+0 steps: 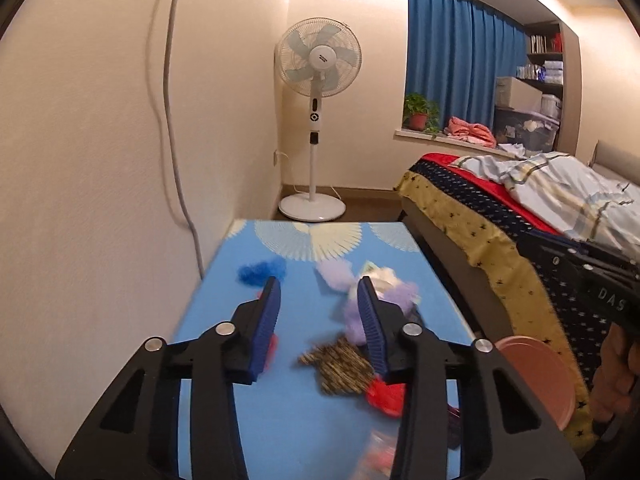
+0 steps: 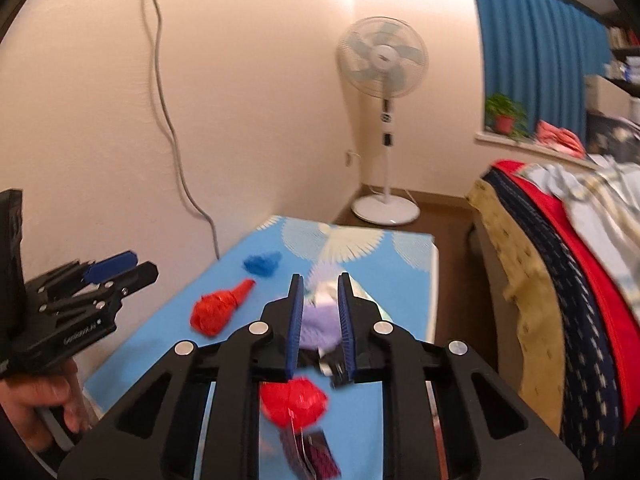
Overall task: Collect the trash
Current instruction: 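Grasp the red plastic bag with the left tool while the right tool grasps the lavender foam net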
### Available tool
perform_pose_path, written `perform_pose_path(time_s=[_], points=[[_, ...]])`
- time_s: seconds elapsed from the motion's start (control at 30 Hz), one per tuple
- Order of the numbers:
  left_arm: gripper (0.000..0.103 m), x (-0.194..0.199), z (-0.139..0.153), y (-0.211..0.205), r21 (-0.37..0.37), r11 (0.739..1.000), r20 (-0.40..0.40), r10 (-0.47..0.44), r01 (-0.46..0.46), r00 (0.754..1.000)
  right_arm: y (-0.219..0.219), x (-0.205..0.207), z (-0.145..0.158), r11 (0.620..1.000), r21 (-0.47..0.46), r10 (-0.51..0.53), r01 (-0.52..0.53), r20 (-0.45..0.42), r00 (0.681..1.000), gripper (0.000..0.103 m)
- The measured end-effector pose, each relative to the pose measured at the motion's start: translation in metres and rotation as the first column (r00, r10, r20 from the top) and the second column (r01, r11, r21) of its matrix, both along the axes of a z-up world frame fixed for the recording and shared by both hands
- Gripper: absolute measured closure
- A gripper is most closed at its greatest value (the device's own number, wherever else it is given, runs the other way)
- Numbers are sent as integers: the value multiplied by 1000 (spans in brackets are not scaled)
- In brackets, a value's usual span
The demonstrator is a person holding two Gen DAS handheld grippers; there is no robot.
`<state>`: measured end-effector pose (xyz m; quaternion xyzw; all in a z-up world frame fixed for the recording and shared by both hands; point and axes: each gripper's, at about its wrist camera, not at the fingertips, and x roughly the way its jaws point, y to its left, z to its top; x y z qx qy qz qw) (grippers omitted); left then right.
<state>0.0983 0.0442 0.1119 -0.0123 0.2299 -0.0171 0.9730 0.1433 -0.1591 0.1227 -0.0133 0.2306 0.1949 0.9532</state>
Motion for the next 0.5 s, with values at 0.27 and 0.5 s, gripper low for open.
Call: perform_pose_path(time_s=[0.27, 0.5], points=[[67, 47, -52, 27, -45, 995, -92, 85, -90, 992, 30, 48, -49, 997, 32, 66, -63, -77, 995, 85], [67, 74, -84, 40, -69, 986, -155, 136, -148, 978, 59, 84, -89, 995, 22, 100, -98, -144, 984, 72]])
